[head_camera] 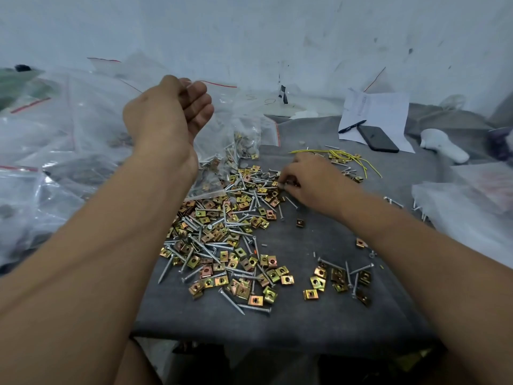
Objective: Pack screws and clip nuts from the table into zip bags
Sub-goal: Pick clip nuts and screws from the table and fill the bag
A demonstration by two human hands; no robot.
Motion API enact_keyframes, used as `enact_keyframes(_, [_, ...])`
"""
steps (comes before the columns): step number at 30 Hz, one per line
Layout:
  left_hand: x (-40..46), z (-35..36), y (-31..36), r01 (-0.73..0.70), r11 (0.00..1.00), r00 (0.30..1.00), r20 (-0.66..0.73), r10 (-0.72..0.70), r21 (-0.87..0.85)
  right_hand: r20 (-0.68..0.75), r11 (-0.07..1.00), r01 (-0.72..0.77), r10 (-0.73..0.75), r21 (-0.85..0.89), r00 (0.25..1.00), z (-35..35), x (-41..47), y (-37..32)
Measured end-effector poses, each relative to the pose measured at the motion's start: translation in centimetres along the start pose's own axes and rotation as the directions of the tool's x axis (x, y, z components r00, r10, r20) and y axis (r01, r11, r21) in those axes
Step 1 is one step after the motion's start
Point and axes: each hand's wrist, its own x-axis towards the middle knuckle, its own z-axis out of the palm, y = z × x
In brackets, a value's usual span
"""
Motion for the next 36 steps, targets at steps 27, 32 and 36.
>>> enact_keyframes(27, [-2.9, 0.8, -2.3, -0.438, 0.647, 0.821, 0.571, 0.005, 0.625, -0.338, 0.388, 0.219, 0.271, 0.895, 0.901, -6.2, -2.6, -0.8])
enact_keyframes(32, [-4.0, 1.4, -2.8, -0.488, 0.621, 0.788, 0.615, 0.011, 0.613, -0.457, 0.618, 0.251, 0.199, 0.745, 0.867, -7.2, -4.4, -2.3])
enact_keyframes(36, [-4.3, 1.2, -2.5, -0.506, 0.621, 0.775, 0.631, 0.023, 0.599, -0.449, 0.747, 0.195, 0.153, 0.636, 0.881, -7.0, -4.6, -2.8])
